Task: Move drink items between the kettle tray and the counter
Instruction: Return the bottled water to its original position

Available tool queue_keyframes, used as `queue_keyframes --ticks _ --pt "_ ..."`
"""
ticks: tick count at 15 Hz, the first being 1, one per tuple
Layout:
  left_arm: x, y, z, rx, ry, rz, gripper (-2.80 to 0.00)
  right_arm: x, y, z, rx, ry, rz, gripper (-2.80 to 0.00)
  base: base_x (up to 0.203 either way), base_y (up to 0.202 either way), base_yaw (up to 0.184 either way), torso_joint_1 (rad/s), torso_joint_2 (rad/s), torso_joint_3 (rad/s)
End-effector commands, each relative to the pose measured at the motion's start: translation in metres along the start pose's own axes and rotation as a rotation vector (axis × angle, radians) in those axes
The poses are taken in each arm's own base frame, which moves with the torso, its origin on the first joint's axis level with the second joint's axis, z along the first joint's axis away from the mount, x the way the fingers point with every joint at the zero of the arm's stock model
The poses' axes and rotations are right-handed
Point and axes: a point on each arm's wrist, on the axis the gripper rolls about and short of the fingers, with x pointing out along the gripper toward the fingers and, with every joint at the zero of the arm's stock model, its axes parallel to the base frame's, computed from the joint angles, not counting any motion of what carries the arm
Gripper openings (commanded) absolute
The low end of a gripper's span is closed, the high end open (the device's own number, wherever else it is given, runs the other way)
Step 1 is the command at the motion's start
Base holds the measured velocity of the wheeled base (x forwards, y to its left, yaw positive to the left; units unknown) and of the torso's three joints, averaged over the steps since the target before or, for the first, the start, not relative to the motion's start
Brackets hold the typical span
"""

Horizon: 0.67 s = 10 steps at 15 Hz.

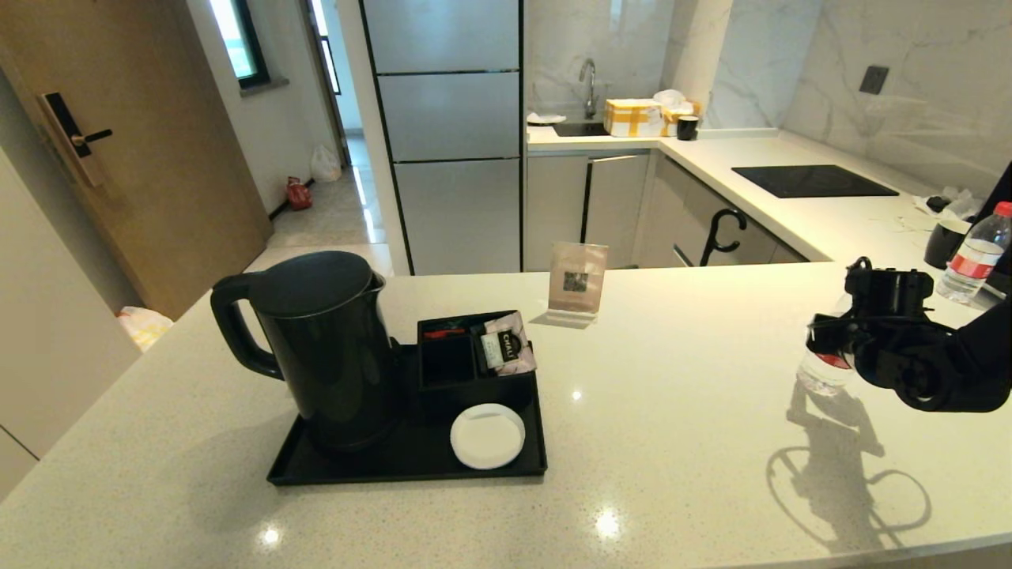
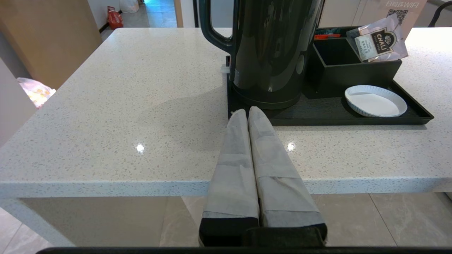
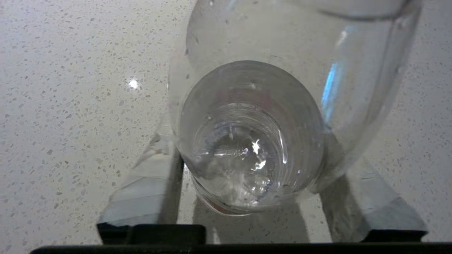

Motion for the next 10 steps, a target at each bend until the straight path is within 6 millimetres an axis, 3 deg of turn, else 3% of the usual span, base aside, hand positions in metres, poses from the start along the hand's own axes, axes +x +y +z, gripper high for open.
queue_keyframes --ticks 1,5,7,10 --pt "0.0 0.0 0.0 -0.001 0.001 0.001 -2.8 -0.001 0.0 0.003 0.006 -0.012 0.0 -2.8 0.0 0.0 0.0 0.0 0.0 0.0" --pt "0.0 0.0 0.0 0.0 -0.001 0.001 -2.8 -0.019 0.008 0.016 0.002 -0.025 0.022 -2.8 0.0 0.0 0.0 0.0 0.0 0.0" --pt "0.0 0.0 0.0 -0.001 0.001 0.001 -2.8 -0.056 0.026 0.035 -0.007 -0.061 0.104 -2.8 0.0 0.0 0.0 0.0 0.0 0.0" --pt "0.0 0.0 0.0 -0.001 0.001 0.001 -2.8 -0.123 0.078 0.036 -0.082 -0.076 0.282 -2.8 0.0 0.0 0.0 0.0 0.0 0.0"
